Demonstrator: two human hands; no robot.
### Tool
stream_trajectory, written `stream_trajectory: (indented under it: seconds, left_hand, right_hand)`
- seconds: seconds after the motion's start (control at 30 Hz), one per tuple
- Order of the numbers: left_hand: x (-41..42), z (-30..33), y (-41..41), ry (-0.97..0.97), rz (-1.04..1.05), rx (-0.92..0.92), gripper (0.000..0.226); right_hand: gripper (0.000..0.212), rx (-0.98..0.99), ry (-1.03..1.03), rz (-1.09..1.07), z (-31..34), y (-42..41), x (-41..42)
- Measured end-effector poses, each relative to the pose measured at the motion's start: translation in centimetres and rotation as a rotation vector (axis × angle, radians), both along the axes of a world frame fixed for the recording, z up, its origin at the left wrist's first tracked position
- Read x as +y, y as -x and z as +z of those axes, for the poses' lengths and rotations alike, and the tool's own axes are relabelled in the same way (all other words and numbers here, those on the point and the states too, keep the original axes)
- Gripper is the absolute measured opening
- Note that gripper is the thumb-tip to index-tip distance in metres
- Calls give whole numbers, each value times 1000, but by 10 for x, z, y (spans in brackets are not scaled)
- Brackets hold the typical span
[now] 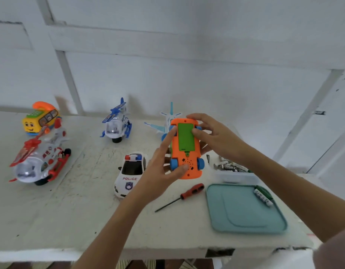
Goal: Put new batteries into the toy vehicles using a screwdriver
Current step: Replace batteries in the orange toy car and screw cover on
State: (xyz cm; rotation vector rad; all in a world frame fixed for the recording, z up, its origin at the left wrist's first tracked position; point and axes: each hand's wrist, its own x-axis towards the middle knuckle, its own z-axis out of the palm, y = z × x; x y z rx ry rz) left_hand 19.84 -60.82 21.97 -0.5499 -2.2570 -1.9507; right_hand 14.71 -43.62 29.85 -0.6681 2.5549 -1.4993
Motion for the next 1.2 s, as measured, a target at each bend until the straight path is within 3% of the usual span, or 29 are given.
stream_trajectory:
  seconds: [0.13,0.2,0.33,0.53,0.63,0.83,1.1,1.2]
  left_hand:
    - [1,-4,-1,-58,80,20,80]
    - [0,-7,0,-88,135,34,82]
    - [-3,-11,4,-98,214,55,80]
    - [-2,-17,12,-87,243,60,77]
    - [0,-19,13,-84,249,52,74]
    - [-1,-26,17,-69,260,66,78]
    - [8,-49,22,13,272,75,81]
    - [11,-63,24,126,324,112,78]
  right_hand:
    - [24,-9,158,-84,-23,-2,12]
    - [17,135,-17,-70,-42,-2,21]
    - [15,312,-537,201,-78,-5,35]
    - [37,395,-673,317,-104,-9,22]
    - [35,434,-734,337,-115,-7,17]
    - [11,500,-554,303,-121,-13,18]
    - [15,75,-119,6,-87,-46,52]
    - [15,42,-20,-141,-84,-49,59]
